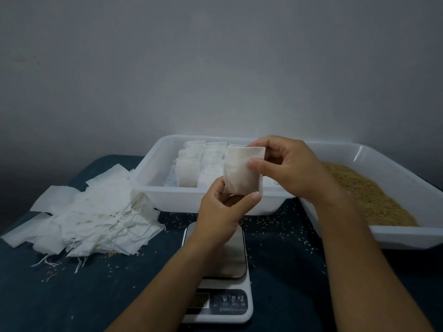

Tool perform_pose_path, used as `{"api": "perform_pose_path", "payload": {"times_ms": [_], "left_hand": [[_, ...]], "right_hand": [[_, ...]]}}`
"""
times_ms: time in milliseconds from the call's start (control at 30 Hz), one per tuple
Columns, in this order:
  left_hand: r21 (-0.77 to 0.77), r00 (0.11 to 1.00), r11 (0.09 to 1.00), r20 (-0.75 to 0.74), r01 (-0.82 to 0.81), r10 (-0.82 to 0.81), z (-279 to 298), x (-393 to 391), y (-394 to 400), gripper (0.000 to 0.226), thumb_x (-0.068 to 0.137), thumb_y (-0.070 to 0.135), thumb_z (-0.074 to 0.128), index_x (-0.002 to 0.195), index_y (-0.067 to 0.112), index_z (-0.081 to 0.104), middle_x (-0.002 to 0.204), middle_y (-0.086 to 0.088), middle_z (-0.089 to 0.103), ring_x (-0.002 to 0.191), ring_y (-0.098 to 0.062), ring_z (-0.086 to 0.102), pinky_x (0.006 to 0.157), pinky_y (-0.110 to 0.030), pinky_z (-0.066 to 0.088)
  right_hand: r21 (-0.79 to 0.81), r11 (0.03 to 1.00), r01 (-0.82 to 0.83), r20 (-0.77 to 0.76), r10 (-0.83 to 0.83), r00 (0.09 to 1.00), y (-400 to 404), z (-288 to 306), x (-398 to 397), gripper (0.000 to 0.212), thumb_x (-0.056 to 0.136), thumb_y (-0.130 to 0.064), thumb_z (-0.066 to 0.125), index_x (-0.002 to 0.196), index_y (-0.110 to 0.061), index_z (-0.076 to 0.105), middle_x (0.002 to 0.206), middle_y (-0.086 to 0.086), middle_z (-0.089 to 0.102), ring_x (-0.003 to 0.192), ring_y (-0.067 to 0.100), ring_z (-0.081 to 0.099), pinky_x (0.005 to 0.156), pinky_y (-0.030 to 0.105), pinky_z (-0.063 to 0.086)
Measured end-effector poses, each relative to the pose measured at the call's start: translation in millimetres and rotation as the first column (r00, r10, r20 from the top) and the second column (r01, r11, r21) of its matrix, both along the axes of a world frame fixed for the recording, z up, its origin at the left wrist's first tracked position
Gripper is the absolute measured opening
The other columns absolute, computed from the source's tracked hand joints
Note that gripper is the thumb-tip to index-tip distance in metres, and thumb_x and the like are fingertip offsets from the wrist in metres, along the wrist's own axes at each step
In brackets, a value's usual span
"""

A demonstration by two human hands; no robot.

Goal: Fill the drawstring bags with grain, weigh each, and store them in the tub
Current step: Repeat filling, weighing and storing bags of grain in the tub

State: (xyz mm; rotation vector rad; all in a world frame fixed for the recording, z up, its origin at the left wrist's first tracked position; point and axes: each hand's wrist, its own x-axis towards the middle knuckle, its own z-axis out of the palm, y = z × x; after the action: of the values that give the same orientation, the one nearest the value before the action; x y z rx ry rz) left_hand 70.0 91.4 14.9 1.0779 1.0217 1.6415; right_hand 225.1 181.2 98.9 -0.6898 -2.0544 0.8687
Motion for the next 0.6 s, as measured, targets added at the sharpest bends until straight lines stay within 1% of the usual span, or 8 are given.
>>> {"api": "perform_pose_path", "payload": {"times_ms": [100,167,233,267,367,433,500,600], "left_hand": [[0.018,0.999,0.999,-0.036,-0.028,0.029,2,-20,-5,0.055,0.079,0.043,0.083,0.127,0.024,0.066,0.117,-0.001,0.077,0.109,-0.015,0.073,0.09,-0.028,0.06],[0.024,0.991,0.998,-0.115,-0.059,0.061,5,-31,-9,0.043,0.084,0.05,0.079,0.119,0.026,0.071,0.111,0.0,0.078,0.107,-0.016,0.073,0.091,-0.034,0.061],[0.04,0.973,0.994,-0.206,-0.099,0.105,8,-41,-12,0.024,0.091,0.05,0.077,0.102,0.029,0.075,0.102,0.0,0.078,0.1,-0.017,0.074,0.088,-0.037,0.062],[0.05,0.964,0.992,-0.234,-0.115,0.124,8,-45,-14,0.019,0.092,0.048,0.074,0.097,0.03,0.075,0.1,0.0,0.078,0.098,-0.019,0.074,0.087,-0.039,0.063],[0.076,0.952,0.986,-0.256,-0.15,0.165,5,-56,-16,0.012,0.096,0.036,0.074,0.09,0.026,0.075,0.094,-0.006,0.077,0.095,-0.028,0.074,0.087,-0.05,0.063],[0.088,0.944,0.98,-0.263,-0.181,0.198,0,-60,-18,0.012,0.096,0.031,0.074,0.086,0.024,0.074,0.089,-0.009,0.076,0.089,-0.029,0.073,0.086,-0.054,0.062],[0.088,0.932,0.979,-0.302,-0.182,0.201,-5,-62,-20,0.011,0.096,0.031,0.075,0.086,0.026,0.074,0.087,-0.006,0.075,0.085,-0.026,0.073,0.082,-0.047,0.063],[0.071,0.919,0.989,-0.366,-0.127,0.144,-9,-70,-24,0.008,0.096,0.029,0.076,0.089,0.026,0.074,0.086,-0.002,0.075,0.082,-0.015,0.071,0.077,-0.031,0.061]], "right_hand": [[0.044,0.999,-0.029,0.039,0.028,0.999,-5,1,-5,0.033,0.093,-0.02,0.08,0.119,-0.039,0.072,0.092,-0.004,0.078,0.088,0.011,0.076,0.081,0.023,0.059],[0.057,0.997,-0.053,0.076,0.048,0.996,-10,1,-10,0.037,0.093,-0.02,0.08,0.124,-0.038,0.07,0.091,-0.006,0.077,0.088,0.01,0.076,0.081,0.019,0.058],[0.052,0.997,-0.055,0.092,0.05,0.995,-16,-2,-15,0.039,0.093,-0.021,0.079,0.128,-0.037,0.068,0.095,-0.008,0.078,0.092,0.01,0.076,0.085,0.02,0.059],[0.052,0.998,-0.041,0.093,0.036,0.995,-18,-4,-17,0.04,0.094,-0.023,0.079,0.129,-0.038,0.067,0.097,-0.011,0.078,0.093,0.009,0.076,0.086,0.021,0.059],[-0.007,1.0,0.011,0.094,-0.01,0.996,-27,-16,-19,0.042,0.092,-0.034,0.079,0.13,-0.044,0.064,0.103,-0.013,0.078,0.098,0.008,0.075,0.089,0.03,0.062],[-0.045,0.999,0.022,0.107,-0.017,0.994,-34,-28,-21,0.038,0.091,-0.039,0.079,0.125,-0.046,0.064,0.107,-0.015,0.078,0.101,0.005,0.074,0.09,0.032,0.063],[-0.024,0.998,0.062,0.101,-0.059,0.993,-41,-43,-23,0.027,0.092,-0.035,0.079,0.117,-0.04,0.07,0.104,-0.019,0.078,0.098,0.003,0.074,0.089,0.031,0.063],[-0.025,0.991,0.129,0.029,-0.128,0.991,-47,-61,-24,0.013,0.095,-0.026,0.078,0.107,-0.029,0.075,0.095,-0.014,0.079,0.092,0.007,0.075,0.085,0.031,0.063]]}}
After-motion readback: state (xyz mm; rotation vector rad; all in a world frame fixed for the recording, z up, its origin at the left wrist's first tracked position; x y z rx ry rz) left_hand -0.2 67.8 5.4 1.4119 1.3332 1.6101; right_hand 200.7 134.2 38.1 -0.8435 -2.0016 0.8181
